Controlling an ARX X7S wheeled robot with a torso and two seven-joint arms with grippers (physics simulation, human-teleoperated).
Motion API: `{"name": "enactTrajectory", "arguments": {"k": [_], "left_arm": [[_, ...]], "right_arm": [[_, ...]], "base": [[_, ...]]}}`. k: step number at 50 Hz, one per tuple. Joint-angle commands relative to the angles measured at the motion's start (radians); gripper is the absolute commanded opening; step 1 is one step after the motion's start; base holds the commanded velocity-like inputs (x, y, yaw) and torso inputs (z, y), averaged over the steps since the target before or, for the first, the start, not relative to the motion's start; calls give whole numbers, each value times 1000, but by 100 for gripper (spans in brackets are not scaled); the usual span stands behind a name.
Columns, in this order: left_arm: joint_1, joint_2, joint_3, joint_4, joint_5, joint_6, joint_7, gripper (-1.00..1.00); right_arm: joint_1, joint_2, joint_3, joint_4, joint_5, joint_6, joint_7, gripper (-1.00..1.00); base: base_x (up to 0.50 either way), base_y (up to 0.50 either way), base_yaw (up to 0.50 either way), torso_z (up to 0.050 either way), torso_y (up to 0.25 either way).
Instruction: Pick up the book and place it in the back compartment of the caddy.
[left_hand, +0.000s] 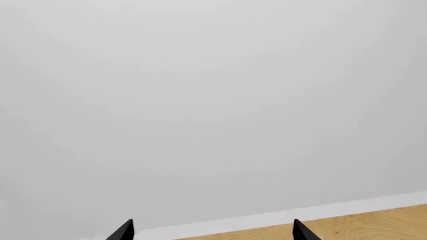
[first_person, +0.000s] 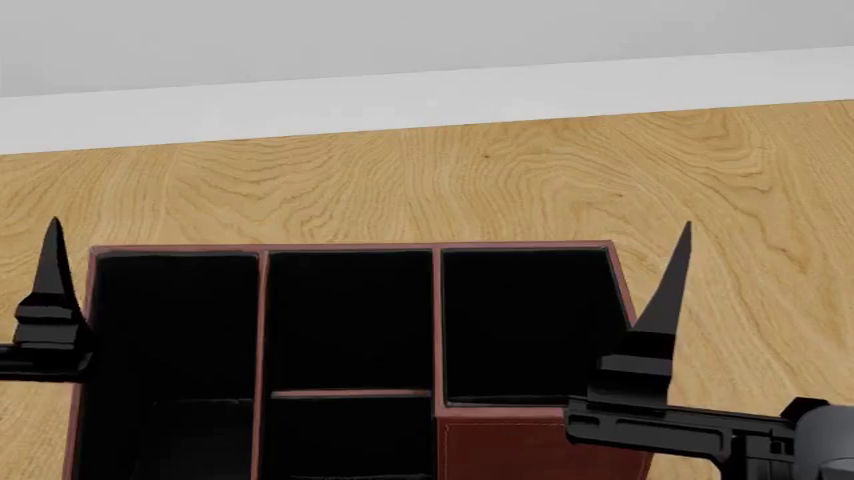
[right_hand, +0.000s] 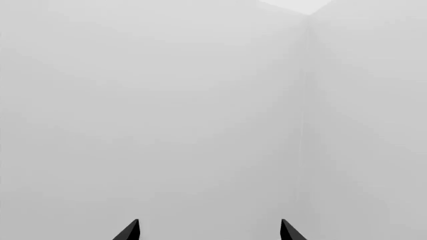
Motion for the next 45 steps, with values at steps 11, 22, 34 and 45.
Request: {"name": "enactTrajectory", "arguments": {"k": [11,22,34,45], "left_arm": [[-278,-238,-190,356,-314,-636,89,100],[-521,-366,-333,451,-643,-994,248,100],[-623,-617,-222,390,-840,-983,314,100],[-840,-805,149,314,-667,-818,510,100]], "right_arm": [[-12,21,5,-1,36,-31,21,100],[-10,31,-7,5,51,-45,27,100],[-7,37,-33,18,48,-66,32,100],[13,40,-66,27,42,-62,41,100]], "base": [[0,0,0,0,0],[0,0,0,0,0],[0,0,0,0,0],[0,0,0,0,0]]}}
